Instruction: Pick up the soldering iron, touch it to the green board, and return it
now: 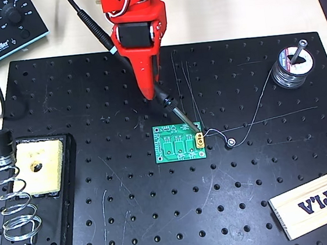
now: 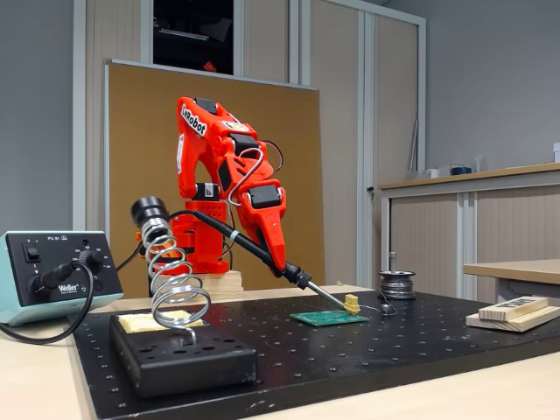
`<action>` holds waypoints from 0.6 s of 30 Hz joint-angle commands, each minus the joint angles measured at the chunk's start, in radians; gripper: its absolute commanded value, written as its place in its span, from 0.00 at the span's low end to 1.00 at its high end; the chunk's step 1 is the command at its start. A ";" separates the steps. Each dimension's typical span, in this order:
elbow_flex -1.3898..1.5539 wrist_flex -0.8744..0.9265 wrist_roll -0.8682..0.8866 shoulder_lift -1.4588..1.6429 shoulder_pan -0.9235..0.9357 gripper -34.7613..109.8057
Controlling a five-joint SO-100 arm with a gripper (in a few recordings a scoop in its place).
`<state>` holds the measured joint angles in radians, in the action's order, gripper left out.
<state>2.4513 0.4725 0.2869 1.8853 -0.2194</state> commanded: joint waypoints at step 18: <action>0.124 0.144 -0.035 0.311 0.048 0.24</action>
<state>2.5648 0.5737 0.2608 2.1307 -0.1825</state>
